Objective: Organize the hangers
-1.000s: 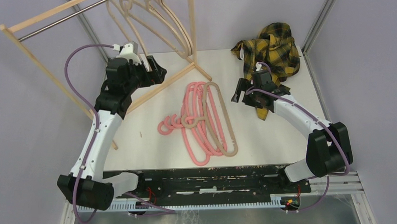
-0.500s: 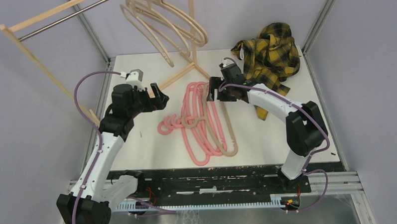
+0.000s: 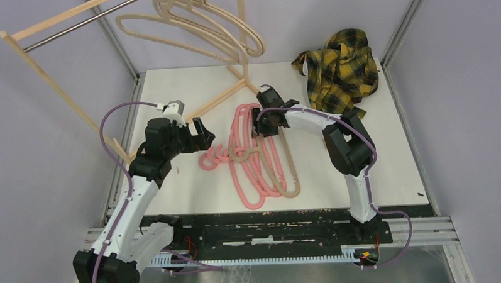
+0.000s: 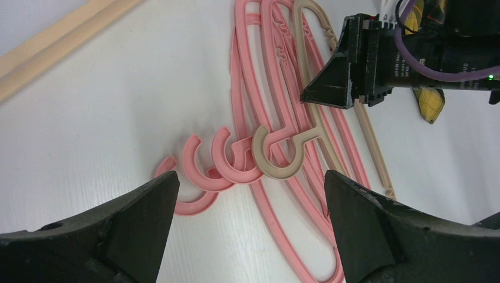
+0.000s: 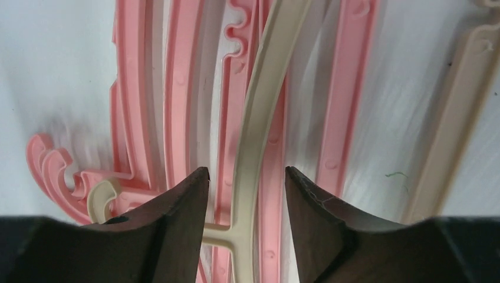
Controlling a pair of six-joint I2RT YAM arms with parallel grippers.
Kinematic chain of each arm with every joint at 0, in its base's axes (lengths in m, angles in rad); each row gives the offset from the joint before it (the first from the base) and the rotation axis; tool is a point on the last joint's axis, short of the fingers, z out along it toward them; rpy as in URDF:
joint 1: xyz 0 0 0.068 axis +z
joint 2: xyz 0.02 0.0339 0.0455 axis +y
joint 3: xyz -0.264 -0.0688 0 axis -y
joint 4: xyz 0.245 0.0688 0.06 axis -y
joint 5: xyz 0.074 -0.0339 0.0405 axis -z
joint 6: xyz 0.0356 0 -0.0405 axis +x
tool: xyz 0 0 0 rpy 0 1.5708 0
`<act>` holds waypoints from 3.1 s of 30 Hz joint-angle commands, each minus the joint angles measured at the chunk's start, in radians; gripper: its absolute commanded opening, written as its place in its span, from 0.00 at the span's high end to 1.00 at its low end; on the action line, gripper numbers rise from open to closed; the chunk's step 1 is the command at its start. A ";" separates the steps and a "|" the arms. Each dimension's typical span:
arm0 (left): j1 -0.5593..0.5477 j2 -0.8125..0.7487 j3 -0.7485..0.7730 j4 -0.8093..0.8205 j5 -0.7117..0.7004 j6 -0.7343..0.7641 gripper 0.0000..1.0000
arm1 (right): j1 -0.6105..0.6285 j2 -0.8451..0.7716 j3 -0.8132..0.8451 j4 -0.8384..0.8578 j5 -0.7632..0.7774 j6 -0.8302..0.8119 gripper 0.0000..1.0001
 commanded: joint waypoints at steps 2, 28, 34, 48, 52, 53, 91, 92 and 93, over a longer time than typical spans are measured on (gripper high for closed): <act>-0.005 -0.025 -0.017 0.058 0.038 -0.009 0.01 | 0.006 0.050 0.084 0.011 -0.011 0.005 0.48; -0.086 -0.025 -0.131 0.321 0.202 -0.115 0.01 | -0.120 -0.248 -0.106 0.432 -0.187 0.476 0.98; -0.357 0.066 -0.077 0.358 -0.019 -0.108 0.01 | -0.091 -0.162 -0.003 0.521 -0.215 0.626 0.99; -0.444 0.198 -0.153 0.477 -0.207 -0.123 0.01 | -0.065 -0.247 -0.120 0.712 -0.328 0.789 0.99; -0.459 0.226 -0.165 0.488 -0.180 -0.136 0.04 | -0.065 -0.255 -0.130 0.741 -0.352 0.830 0.99; -0.465 0.229 -0.176 0.499 -0.169 -0.143 0.14 | -0.066 -0.251 -0.130 0.761 -0.359 0.845 0.99; -0.472 0.012 0.108 -0.213 -1.058 -0.332 0.97 | -0.251 -0.715 -0.402 0.054 0.026 0.142 0.21; -0.463 0.024 0.140 -0.212 -1.074 -0.313 0.97 | -0.251 -0.716 -0.405 0.053 0.021 0.142 0.21; -0.452 0.034 0.169 -0.210 -1.085 -0.293 0.97 | -0.252 -0.718 -0.409 0.051 0.019 0.139 0.21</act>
